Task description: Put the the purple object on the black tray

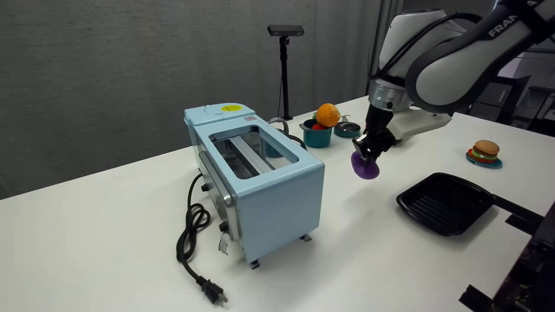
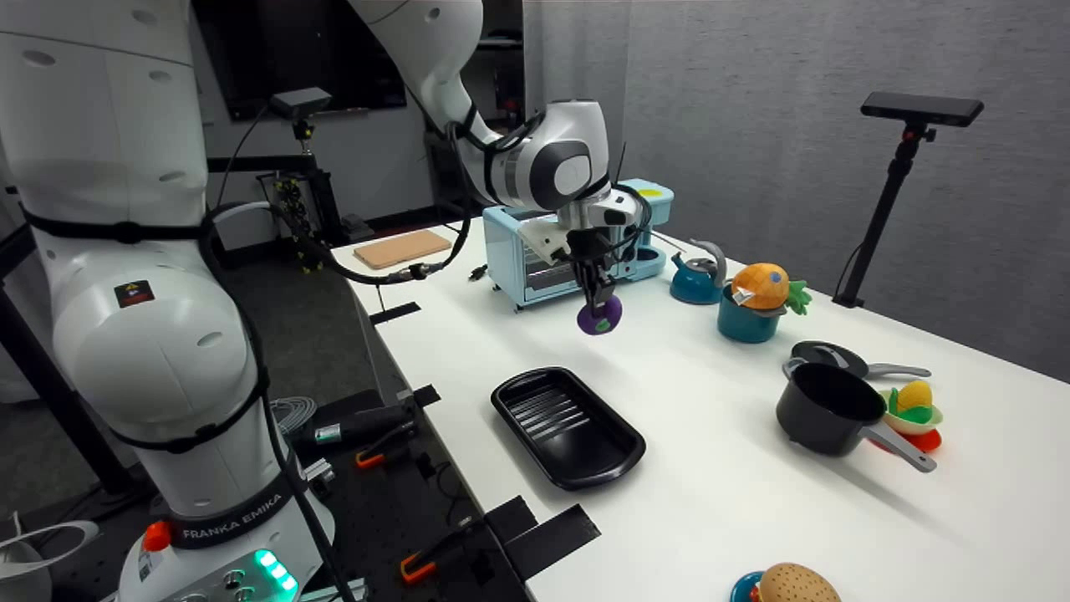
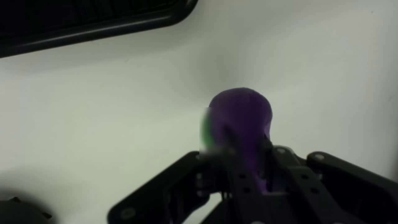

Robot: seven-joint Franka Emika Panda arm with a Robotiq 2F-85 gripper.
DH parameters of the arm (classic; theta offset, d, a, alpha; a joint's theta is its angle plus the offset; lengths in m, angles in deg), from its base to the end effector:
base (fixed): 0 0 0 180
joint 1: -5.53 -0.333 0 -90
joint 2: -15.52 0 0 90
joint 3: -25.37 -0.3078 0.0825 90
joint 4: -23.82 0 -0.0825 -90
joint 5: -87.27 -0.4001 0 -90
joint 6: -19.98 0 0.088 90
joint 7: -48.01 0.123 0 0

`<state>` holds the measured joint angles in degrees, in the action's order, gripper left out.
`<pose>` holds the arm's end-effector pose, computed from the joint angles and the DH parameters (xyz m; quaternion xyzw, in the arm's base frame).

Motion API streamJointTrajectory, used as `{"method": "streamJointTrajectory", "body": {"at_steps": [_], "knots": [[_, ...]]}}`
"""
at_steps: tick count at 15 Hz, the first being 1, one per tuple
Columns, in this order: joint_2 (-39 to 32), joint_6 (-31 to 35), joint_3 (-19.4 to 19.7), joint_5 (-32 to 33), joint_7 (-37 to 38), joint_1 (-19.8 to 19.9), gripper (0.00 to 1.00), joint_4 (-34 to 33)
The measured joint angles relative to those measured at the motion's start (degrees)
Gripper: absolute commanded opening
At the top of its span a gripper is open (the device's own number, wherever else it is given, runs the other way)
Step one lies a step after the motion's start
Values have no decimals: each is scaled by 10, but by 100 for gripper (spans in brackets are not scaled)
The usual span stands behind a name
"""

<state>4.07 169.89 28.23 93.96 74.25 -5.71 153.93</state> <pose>0.5540 0.0830 0.2473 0.9910 -0.1060 0.0805 0.0144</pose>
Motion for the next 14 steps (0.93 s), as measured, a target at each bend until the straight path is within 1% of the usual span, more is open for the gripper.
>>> {"method": "streamJointTrajectory", "body": {"at_steps": [4, 7, 14], "knots": [[64, 1, 0, 49, 46, 4, 4, 67], [116, 1, 0, 89, 80, 18, 4, 117], [227, 1, -22, 95, 88, 82, 4, 215]]}}
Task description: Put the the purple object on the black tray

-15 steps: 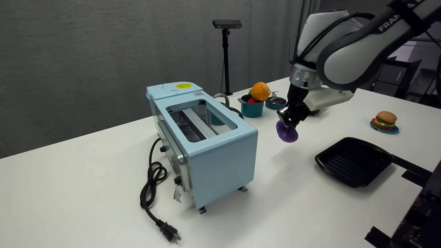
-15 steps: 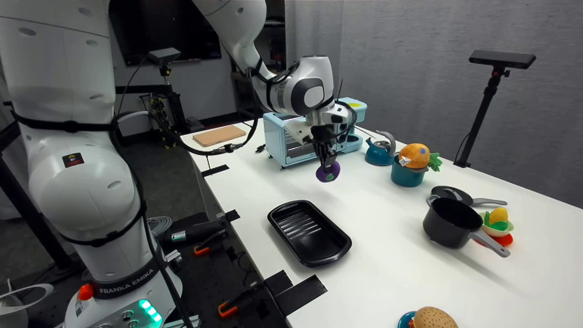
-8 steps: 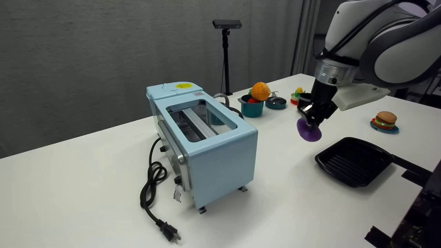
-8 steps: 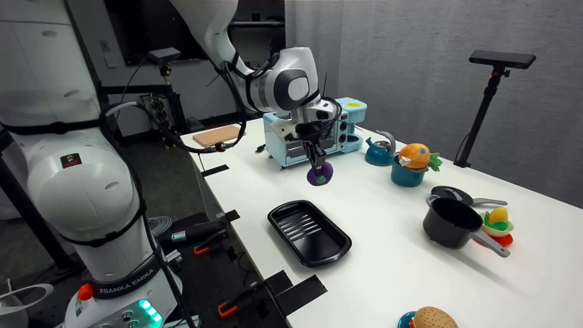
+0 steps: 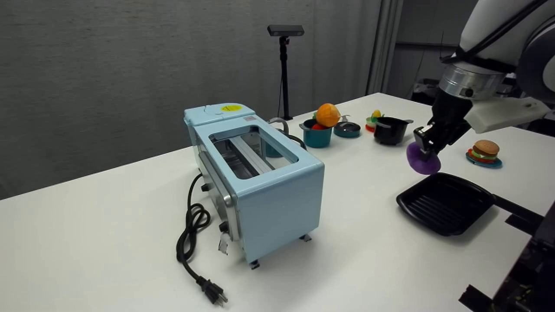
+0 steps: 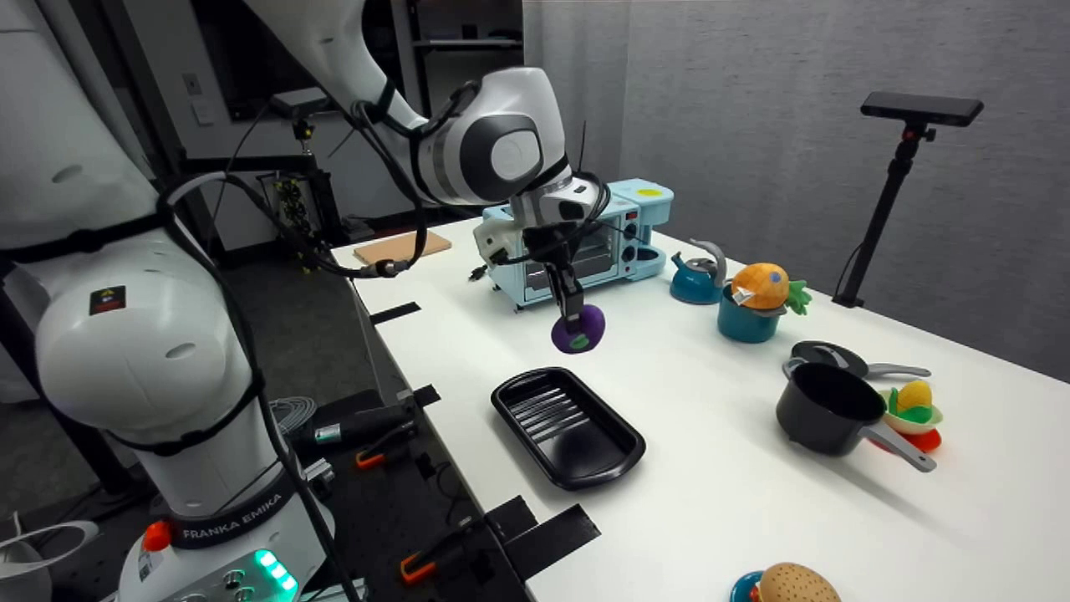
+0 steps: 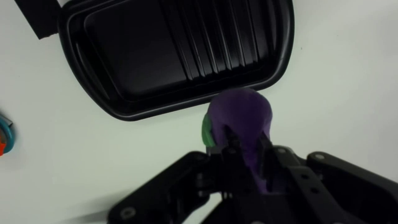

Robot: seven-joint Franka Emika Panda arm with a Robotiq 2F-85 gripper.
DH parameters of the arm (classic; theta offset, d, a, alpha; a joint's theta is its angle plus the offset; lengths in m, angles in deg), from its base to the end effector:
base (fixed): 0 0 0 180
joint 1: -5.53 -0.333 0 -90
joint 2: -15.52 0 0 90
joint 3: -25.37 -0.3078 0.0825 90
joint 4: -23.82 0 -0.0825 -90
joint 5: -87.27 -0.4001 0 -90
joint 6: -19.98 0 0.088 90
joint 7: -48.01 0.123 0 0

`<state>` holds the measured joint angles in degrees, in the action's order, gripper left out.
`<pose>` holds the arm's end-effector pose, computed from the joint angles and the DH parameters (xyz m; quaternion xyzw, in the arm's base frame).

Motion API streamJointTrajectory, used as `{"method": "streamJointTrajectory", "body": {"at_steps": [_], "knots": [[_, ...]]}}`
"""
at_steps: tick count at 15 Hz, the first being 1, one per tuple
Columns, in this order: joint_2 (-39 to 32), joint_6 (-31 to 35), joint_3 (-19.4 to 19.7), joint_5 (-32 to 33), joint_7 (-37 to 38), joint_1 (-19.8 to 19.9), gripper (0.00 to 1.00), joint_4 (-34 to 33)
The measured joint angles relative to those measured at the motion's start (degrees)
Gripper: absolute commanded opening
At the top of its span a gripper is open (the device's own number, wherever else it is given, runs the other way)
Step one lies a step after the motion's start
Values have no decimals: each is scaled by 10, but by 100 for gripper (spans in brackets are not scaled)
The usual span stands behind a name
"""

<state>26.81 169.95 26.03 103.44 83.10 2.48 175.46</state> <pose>0.4458 0.0229 0.2886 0.9793 -0.1670 0.1042 0.0483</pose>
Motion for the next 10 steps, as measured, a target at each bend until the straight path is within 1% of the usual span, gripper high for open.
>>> {"method": "streamJointTrajectory", "body": {"at_steps": [2, 3, 4, 5, 7, 10], "knots": [[25, 0, -13, 0, 0, 20, 4, 21], [37, 0, -19, 0, 0, 28, 22, 30], [46, -1, -25, 0, 0, 35, 41, 38], [55, -1, -30, 0, 0, 41, 47, 45], [71, -1, -41, 0, 0, 52, 62, 57], [79, -2, -55, -1, 0, 60, 85, 55]]}}
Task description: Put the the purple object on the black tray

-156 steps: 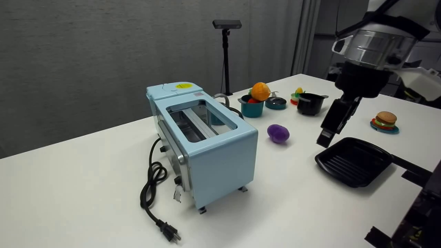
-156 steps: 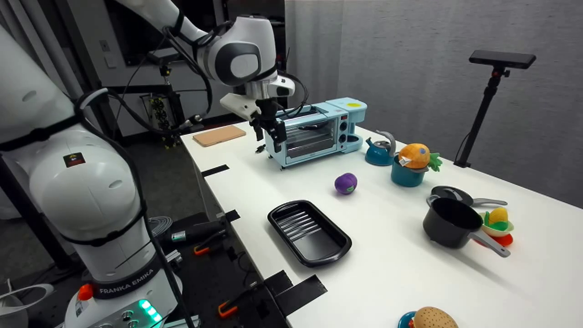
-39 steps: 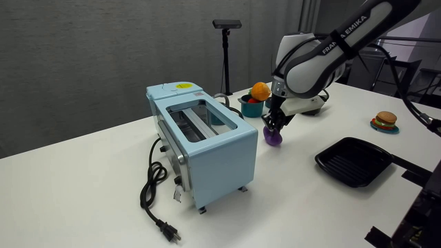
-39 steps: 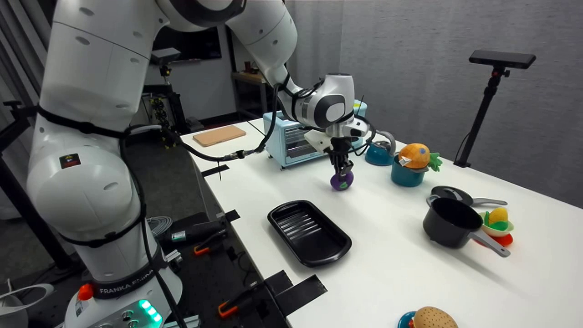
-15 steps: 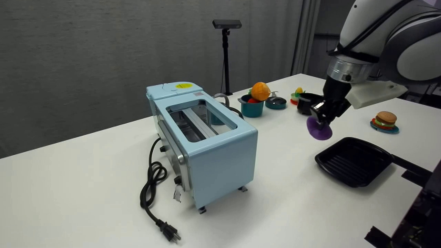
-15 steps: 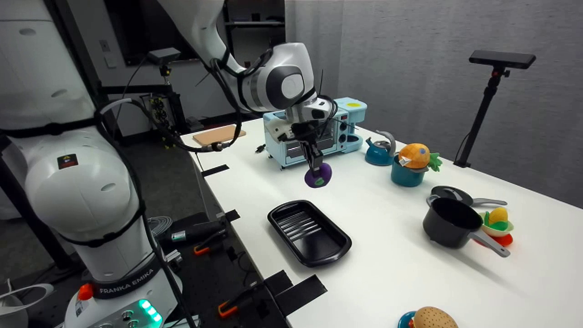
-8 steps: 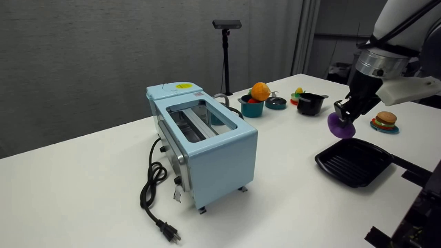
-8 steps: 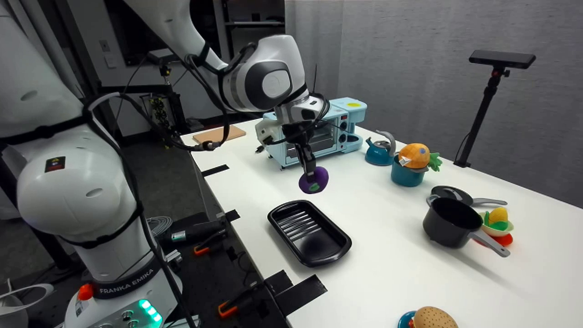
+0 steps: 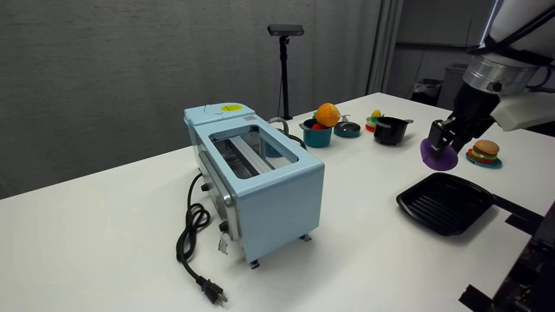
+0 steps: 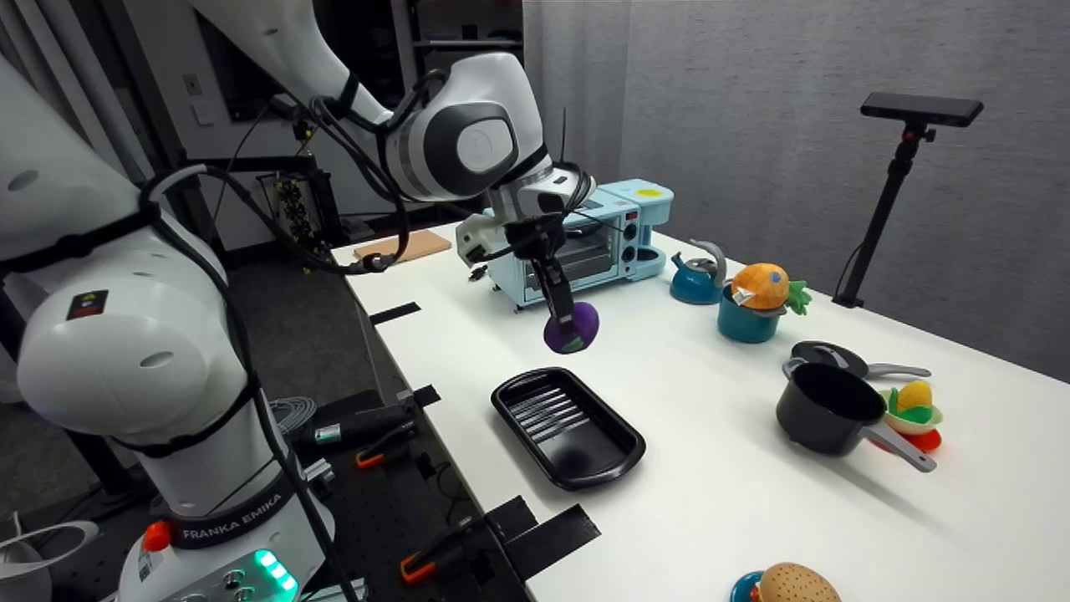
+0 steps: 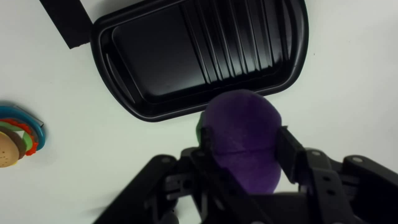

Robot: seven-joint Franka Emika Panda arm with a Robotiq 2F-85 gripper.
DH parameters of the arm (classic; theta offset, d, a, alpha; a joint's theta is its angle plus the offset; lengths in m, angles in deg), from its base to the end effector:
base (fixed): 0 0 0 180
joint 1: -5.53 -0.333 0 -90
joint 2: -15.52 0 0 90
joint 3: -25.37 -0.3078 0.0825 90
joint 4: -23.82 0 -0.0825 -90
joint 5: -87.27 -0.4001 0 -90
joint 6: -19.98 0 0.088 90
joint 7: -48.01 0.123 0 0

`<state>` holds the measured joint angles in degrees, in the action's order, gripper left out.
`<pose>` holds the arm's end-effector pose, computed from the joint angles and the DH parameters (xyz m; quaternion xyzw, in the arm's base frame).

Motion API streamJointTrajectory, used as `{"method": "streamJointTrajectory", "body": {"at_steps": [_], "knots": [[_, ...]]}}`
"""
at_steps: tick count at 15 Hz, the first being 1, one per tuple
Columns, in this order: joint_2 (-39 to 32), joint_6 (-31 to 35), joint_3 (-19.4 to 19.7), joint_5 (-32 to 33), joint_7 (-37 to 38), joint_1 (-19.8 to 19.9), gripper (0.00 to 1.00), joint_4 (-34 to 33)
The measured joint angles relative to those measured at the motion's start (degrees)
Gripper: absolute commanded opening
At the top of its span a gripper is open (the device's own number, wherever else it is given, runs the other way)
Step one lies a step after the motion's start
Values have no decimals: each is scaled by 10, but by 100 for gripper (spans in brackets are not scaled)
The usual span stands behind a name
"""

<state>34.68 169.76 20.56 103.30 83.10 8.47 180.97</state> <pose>0.4166 0.0148 0.3054 0.9750 -0.1742 0.1247 0.0595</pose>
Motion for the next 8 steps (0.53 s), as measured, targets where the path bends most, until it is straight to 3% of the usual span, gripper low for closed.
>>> {"method": "streamJointTrajectory", "body": {"at_steps": [2, 8], "knots": [[2, 0, -7, -1, 0, 3, 99, -1], [3, 0, -16, -4, 0, 5, 100, 0]]}}
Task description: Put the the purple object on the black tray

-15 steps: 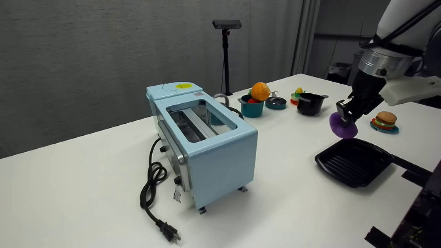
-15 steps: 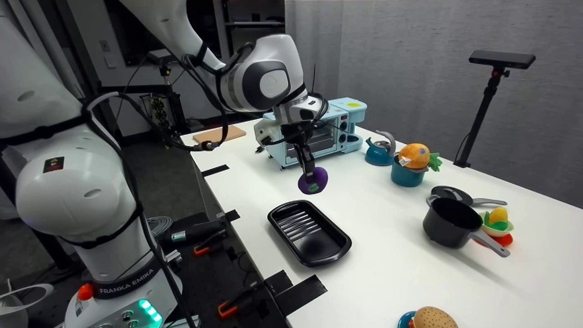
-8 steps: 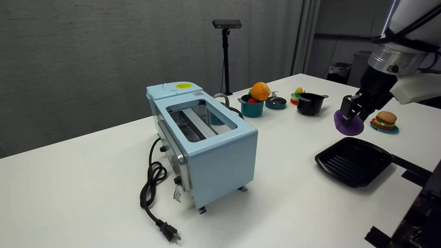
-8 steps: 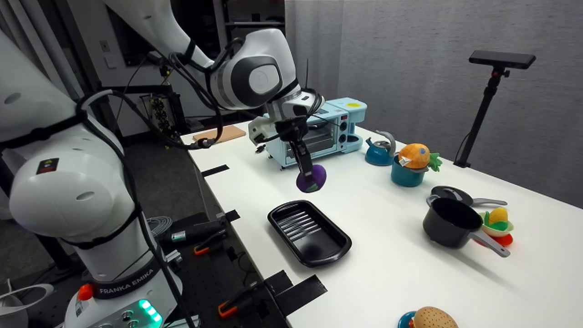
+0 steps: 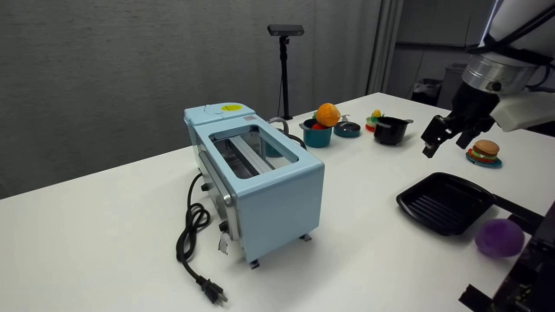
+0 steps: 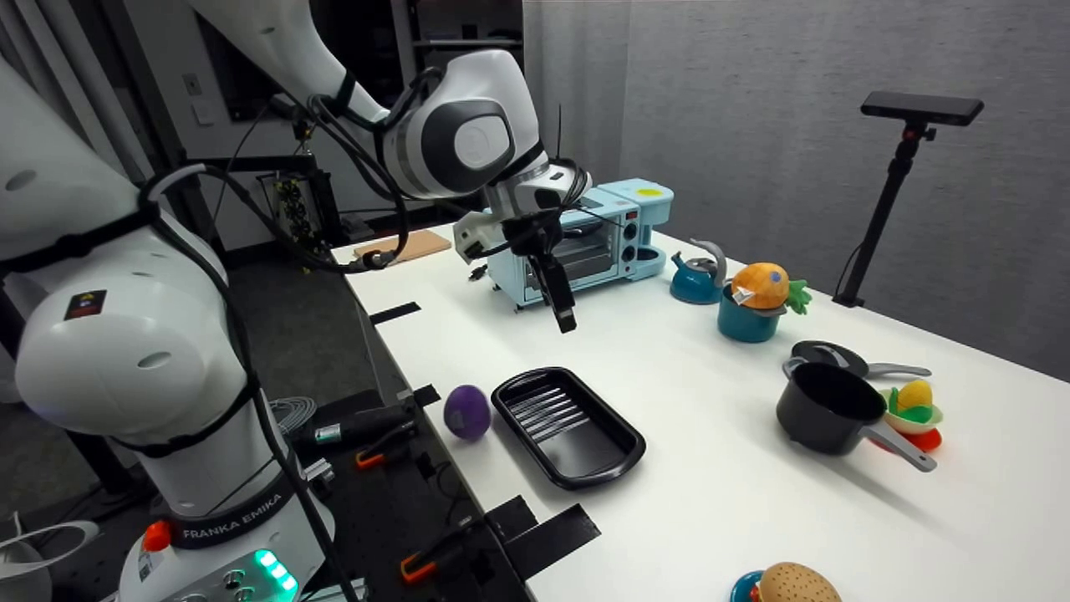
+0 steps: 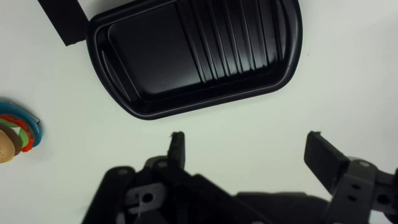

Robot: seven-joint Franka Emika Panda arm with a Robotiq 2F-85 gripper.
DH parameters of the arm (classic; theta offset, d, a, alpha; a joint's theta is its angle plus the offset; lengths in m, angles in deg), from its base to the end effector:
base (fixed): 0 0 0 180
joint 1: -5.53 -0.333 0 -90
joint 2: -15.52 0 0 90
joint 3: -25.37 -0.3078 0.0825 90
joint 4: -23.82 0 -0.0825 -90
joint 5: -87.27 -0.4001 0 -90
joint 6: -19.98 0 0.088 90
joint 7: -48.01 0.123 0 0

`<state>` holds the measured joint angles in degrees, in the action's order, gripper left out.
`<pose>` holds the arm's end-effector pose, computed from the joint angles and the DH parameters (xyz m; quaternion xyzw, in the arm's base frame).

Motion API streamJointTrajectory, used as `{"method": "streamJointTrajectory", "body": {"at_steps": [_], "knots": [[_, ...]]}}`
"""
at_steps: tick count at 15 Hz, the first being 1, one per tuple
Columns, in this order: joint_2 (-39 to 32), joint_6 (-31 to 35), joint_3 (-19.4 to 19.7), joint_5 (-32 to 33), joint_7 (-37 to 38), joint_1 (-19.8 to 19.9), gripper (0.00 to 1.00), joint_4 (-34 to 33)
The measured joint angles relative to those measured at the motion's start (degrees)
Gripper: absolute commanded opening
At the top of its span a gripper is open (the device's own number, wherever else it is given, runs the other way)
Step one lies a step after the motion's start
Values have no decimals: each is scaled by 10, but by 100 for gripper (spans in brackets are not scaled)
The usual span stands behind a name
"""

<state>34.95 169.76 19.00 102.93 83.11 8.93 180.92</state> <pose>0.4167 0.0219 0.3074 0.9756 -0.1678 0.1279 0.0606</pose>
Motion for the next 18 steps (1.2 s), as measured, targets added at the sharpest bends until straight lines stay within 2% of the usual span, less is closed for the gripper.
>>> {"method": "streamJointTrajectory", "body": {"at_steps": [18], "knots": [[0, 0, -4, -8, 0, 0, 100, 0]]}}
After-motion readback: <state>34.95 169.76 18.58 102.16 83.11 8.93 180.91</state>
